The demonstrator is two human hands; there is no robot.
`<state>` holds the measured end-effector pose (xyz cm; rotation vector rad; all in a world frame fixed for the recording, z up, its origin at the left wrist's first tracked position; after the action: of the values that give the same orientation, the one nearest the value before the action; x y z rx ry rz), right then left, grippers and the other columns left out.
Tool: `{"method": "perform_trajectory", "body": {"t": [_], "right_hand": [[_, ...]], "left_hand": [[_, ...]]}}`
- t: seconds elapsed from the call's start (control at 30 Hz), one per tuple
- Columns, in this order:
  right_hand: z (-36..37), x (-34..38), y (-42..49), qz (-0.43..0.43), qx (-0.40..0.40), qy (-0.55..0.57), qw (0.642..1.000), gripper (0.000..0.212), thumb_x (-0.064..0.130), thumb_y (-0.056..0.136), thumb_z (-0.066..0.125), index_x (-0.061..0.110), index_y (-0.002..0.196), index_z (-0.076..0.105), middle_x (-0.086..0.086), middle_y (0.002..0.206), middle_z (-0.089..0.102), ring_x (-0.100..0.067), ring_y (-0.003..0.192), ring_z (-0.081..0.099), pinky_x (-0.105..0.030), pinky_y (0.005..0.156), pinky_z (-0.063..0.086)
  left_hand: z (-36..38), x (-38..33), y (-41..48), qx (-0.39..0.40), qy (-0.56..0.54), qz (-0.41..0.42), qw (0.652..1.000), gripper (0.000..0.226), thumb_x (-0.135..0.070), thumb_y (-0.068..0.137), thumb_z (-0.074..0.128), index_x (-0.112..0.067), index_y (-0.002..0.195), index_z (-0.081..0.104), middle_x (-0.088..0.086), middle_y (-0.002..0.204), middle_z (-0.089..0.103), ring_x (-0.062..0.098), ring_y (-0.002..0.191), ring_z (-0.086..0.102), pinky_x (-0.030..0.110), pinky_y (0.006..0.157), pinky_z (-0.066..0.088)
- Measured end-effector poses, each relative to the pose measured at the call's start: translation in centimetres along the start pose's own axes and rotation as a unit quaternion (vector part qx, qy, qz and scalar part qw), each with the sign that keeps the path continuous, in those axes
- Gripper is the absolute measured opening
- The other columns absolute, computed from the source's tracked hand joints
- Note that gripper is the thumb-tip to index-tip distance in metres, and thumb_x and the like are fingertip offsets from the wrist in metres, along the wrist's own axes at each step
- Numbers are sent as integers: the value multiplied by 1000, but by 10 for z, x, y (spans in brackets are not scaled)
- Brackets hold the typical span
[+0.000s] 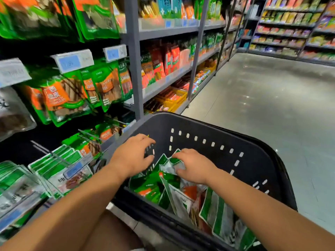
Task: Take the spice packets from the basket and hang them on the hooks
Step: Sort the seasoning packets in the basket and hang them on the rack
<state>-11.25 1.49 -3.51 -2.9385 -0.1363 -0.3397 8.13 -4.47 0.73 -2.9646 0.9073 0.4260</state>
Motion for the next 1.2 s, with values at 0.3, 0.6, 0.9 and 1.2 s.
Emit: {"method": "perform_trajectory", "body": {"t": [0.3, 0.6, 0.9, 1.2], "right_hand": [[48, 16, 4, -77, 139, 195, 968, 71, -11, 80, 61, 19, 144, 55, 2, 141, 59, -8, 129, 54, -20, 113, 38], [35, -2, 15, -26, 71, 222, 972, 16, 8, 88, 73, 21, 88, 63, 12, 73, 50, 1, 62, 46, -21, 65, 40], [-4, -33, 18, 44, -82, 425, 900, 7, 22, 87, 68, 19, 85, 62, -15, 82, 66, -27, 77, 65, -44, 87, 54], [-28, -44, 14, 112, -177, 619, 757, 16, -3, 100, 55, 8, 107, 65, -16, 98, 78, -34, 93, 76, -53, 86, 61]], "left_hand": [[41, 10, 4, 98, 12, -10, 995, 51, -42, 94, 63, -35, 144, 51, -9, 145, 50, 17, 133, 50, 38, 109, 44], [39, 15, 5, 67, -87, -29, 994, 45, -43, 95, 66, -33, 138, 59, -12, 135, 60, 11, 118, 58, 26, 98, 46], [30, 25, -3, 9, -344, -99, 934, 25, -54, 99, 55, -38, 96, 73, -8, 94, 76, 13, 87, 71, 38, 88, 55], [18, 24, -2, -52, -263, -124, 955, 57, -41, 93, 71, -35, 145, 47, -18, 123, 61, 7, 104, 61, 28, 91, 48]]}}
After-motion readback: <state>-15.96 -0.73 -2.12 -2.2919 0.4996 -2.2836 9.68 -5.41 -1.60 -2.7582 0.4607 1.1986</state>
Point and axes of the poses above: each hand's wrist, its own y-axis towards the middle knuckle, its own z-axis out of the palm, x = y × z, the point moved 5 cm from there along y, towards the middle knuckle
